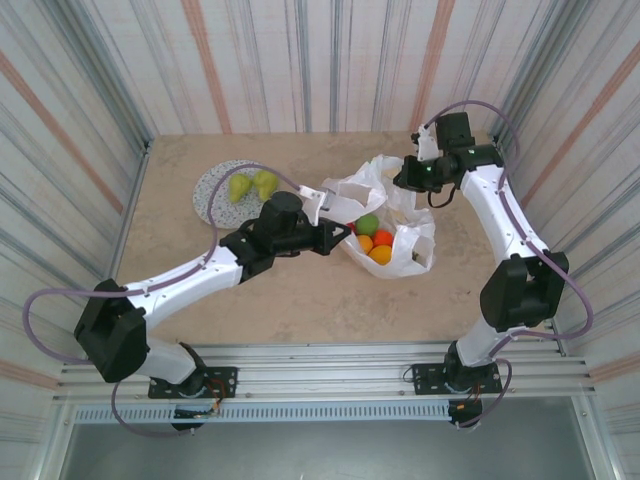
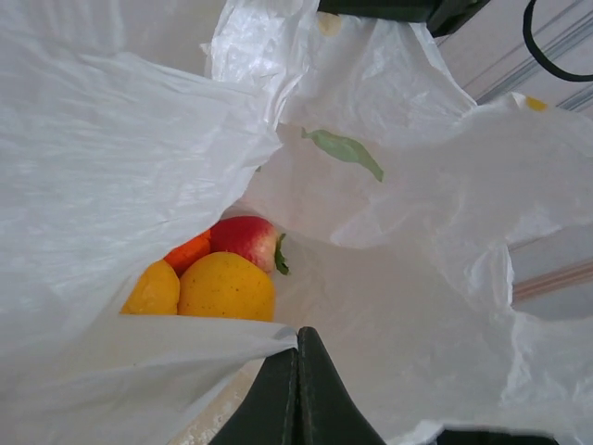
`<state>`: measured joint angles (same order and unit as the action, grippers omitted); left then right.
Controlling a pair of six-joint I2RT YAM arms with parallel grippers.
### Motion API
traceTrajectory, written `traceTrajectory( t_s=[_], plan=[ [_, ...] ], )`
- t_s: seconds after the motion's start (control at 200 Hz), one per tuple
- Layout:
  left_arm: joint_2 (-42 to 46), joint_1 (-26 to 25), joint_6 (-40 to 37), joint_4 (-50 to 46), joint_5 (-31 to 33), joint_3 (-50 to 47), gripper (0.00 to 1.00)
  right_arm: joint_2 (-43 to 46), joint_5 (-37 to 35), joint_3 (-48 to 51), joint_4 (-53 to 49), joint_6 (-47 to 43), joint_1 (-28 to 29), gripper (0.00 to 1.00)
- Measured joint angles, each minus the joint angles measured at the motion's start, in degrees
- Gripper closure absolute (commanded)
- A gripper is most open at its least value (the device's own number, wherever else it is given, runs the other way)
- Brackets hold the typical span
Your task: Place the fruits into the plastic bag
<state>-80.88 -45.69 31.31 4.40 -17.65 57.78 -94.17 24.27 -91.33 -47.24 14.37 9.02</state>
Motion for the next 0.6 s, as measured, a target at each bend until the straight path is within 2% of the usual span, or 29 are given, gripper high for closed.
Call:
traceTrajectory(
  t_s=[0.045,0.13,0.271,0.361,0.416,0.601],
  plan=[
    [0.02,0.39,0.00,0.09,0.33,-0.68,0.96,0.02,-0.33,0.37,0.02,0.00,0.37,1.00],
    [0.22,1.18,0.00,0.02,1.18,-2.43,0.84,0.07,-0.28,1.55,0.39,0.09,1.07,1.00],
    [0.59,2.93,-0.48,-1.22,1.51,-3.87,0.61,0.07,0.59,3.67,1.66,0.61,1.84,1.00],
    [2.34,4.11,-1.36,-2.78,1.73,-4.31,0.40,0.07,1.88,4.42,3.34,1.88,2.12,1.00],
    [4.13,4.94,-2.78,-3.56,1.64,-4.35,0.31,0.07,2.80,4.96,4.74,2.80,2.27,1.00],
    [11.06,8.94,-7.13,-6.16,0.92,-4.33,0.14,0.07,4.90,6.95,8.33,4.94,2.71,1.00]
  ],
)
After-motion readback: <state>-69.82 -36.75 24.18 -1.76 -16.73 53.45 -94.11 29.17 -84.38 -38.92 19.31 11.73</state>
